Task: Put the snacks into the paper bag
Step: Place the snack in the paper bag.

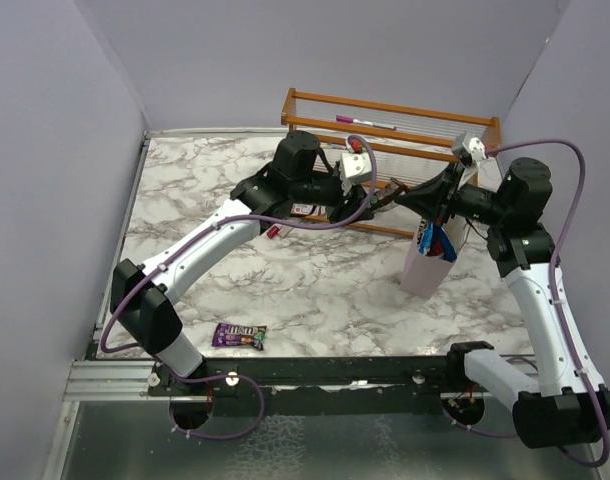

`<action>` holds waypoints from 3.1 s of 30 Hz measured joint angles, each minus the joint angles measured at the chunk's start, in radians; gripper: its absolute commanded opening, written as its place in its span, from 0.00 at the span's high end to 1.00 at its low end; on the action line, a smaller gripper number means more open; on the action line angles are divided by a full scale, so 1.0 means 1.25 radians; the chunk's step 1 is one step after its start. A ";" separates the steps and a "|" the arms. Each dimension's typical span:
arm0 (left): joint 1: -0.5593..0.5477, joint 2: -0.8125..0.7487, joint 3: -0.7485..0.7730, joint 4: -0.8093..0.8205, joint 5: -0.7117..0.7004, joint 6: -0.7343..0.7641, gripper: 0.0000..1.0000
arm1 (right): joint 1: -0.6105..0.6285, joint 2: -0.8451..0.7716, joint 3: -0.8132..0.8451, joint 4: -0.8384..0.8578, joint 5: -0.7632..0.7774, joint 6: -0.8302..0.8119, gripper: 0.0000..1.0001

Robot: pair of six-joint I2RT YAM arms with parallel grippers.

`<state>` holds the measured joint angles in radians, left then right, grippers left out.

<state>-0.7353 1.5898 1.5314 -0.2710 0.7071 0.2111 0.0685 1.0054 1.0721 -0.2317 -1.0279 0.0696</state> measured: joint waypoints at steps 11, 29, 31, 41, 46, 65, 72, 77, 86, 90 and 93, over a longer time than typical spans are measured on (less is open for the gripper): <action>0.001 -0.018 0.000 -0.116 -0.130 0.083 0.23 | -0.058 -0.063 0.059 -0.128 0.103 -0.105 0.99; 0.048 -0.141 -0.058 -0.201 -0.363 0.181 0.16 | -0.141 -0.187 0.223 -0.456 0.310 -0.357 0.99; 0.048 -0.141 -0.062 -0.205 -0.369 0.186 0.16 | -0.145 -0.199 0.225 -0.492 0.316 -0.381 0.99; 0.048 -0.141 -0.067 -0.208 -0.373 0.199 0.16 | -0.151 -0.210 0.201 -0.606 0.332 -0.447 0.99; 0.048 -0.141 -0.074 -0.206 -0.374 0.202 0.16 | -0.151 -0.161 0.199 -0.647 0.342 -0.460 0.99; 0.048 -0.137 -0.084 -0.203 -0.375 0.208 0.16 | -0.151 -0.040 0.204 -0.765 0.372 -0.498 0.87; 0.048 -0.137 -0.093 -0.201 -0.375 0.208 0.16 | -0.151 -0.030 0.152 -0.764 0.373 -0.499 0.59; 0.048 -0.137 -0.093 -0.200 -0.375 0.208 0.15 | -0.151 -0.032 0.143 -0.761 0.370 -0.498 0.53; 0.048 -0.137 -0.096 -0.197 -0.375 0.208 0.15 | -0.151 -0.019 0.150 -0.759 0.312 -0.494 0.54; 0.048 -0.137 -0.097 -0.197 -0.375 0.208 0.15 | -0.151 -0.007 0.151 -0.759 0.277 -0.495 0.51; 0.048 -0.137 -0.097 -0.197 -0.376 0.208 0.15 | -0.151 -0.010 0.151 -0.759 0.250 -0.500 0.51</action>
<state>-0.6750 1.4189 1.4105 -0.5175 0.2367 0.4713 -0.1200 0.9928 1.2613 -1.1805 -0.7155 -0.5549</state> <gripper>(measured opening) 0.846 0.490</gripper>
